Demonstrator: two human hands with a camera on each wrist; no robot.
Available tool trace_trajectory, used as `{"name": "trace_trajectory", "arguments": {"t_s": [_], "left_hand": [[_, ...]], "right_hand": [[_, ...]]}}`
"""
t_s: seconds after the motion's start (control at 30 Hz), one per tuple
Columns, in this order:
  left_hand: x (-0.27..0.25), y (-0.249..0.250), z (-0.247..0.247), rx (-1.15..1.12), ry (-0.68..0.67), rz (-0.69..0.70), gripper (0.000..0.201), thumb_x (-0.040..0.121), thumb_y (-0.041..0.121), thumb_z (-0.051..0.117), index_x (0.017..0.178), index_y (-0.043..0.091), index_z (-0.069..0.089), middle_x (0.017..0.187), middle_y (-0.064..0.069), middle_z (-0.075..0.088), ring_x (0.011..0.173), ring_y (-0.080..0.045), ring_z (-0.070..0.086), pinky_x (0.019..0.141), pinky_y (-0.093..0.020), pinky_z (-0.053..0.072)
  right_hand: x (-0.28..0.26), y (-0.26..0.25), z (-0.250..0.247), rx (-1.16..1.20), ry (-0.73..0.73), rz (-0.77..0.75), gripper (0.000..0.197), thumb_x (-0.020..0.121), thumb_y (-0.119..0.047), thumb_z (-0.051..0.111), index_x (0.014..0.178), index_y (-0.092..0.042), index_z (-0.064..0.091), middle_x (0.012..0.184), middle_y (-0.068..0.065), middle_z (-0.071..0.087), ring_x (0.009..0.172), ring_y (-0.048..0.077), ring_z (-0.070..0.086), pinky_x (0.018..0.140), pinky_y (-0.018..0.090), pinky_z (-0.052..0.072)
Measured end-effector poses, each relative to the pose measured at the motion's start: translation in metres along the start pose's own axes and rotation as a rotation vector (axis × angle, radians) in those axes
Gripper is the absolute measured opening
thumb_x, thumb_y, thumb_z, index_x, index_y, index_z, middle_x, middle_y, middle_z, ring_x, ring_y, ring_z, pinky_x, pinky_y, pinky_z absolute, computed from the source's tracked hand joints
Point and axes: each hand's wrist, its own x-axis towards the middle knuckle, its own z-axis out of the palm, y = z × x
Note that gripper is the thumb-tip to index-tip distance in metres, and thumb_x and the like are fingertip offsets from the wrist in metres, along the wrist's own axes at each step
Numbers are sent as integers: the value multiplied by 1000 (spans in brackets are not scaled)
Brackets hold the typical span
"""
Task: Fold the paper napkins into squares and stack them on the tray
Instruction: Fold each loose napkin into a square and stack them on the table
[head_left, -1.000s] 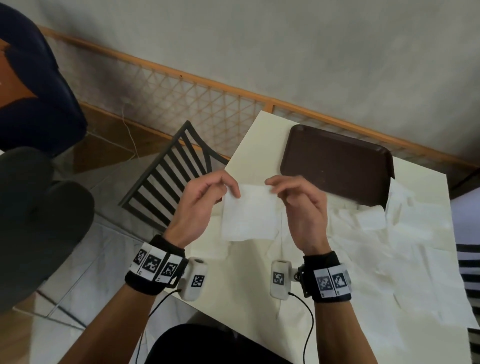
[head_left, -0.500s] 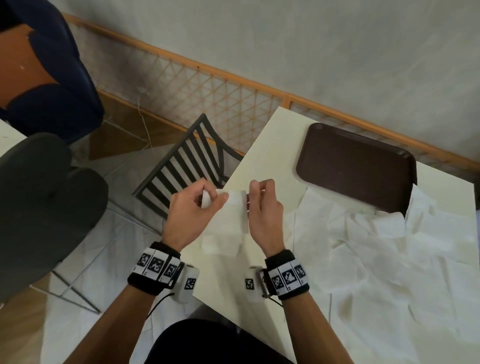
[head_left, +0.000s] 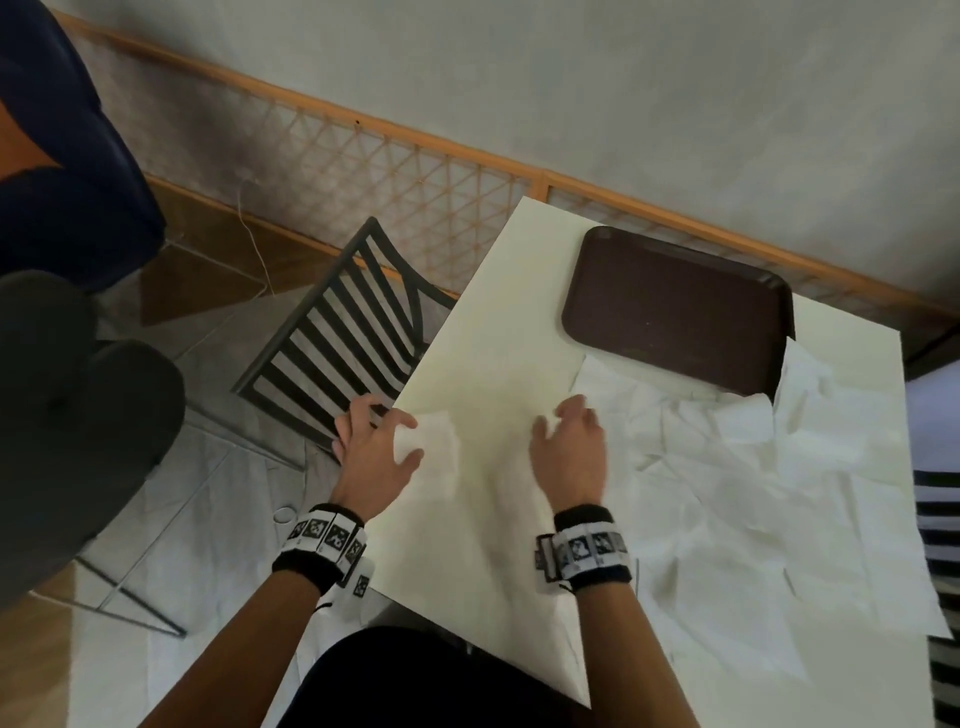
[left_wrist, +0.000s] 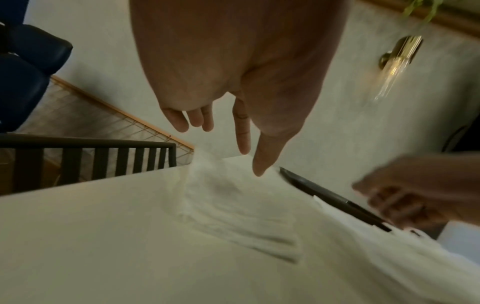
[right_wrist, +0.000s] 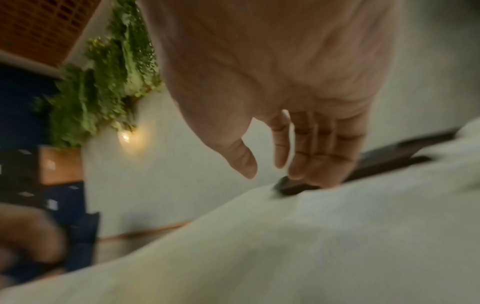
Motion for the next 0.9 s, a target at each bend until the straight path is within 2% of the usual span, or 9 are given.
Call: {"name": "trace_trajectory", "arguments": {"t_s": [0.1,0.17,0.33,0.4,0.53,0.63,0.7,0.8,0.9], "left_hand": [[-4,12,-4,-82,30,43,34,90,30,83,121,32,68,145,3,42,134,-25,31,107,-45,35],[-5,22,-2,-136,32,118,30,91,28,83,117,32,69,136,6,52,131,-25,39,107,-39,35],[-6,69,0,-385,-104,221,16,99,32,75,112,36,66,118,19,64,115,-10,54,102,-32,48],[-6,89,2,-511,-151,226,20,99,41,75,115,32,67,115,17,70,108,-6,64,96,-35,57],[-9,125,-8,-722,-364,51,68,87,63,79,142,29,56,129,13,68,116,-5,68,99,-27,57],[-10,137,-22,-1023,-475,47,55,94,44,82,139,20,65,131,2,76,122,-18,73,107,-45,57],[-12,139,-32,-1099,-389,87,36,95,23,83,128,10,74,123,-5,80,116,-27,77,104,-54,59],[-13,138,-46,-999,-187,152,23,92,19,85,112,9,79,109,-4,83,103,-27,80,96,-54,63],[-12,128,-60,-921,-131,277,15,94,8,81,109,7,81,106,-4,83,102,-27,79,95,-48,64]], "right_hand": [[16,49,-35,-270,-12,349,76,102,-58,65,146,1,45,144,28,55,132,49,54,106,57,50],[21,71,-46,-227,-161,442,73,99,-60,69,144,-5,52,144,22,61,136,45,55,113,57,44],[13,72,-62,40,-52,206,9,95,-38,76,102,-35,71,113,-1,72,113,33,66,101,49,52],[6,60,-73,225,-70,96,16,95,-37,82,90,-32,68,104,-5,74,102,27,73,91,42,58],[-18,20,-110,760,-259,-94,31,106,-20,74,94,-3,51,85,8,70,82,23,70,74,32,55],[-30,-1,-130,942,-331,-110,30,110,-21,68,104,-3,45,87,24,69,79,26,65,69,35,52],[-31,-6,-131,971,-355,-112,18,110,-21,69,114,-7,59,101,12,80,91,27,75,74,38,60],[-31,-7,-122,968,-368,-203,29,105,-12,74,133,-12,73,127,8,80,119,31,76,96,44,64],[-27,-7,-111,1008,-278,-249,25,99,2,74,123,-3,80,120,13,82,115,36,77,97,47,62]]}}
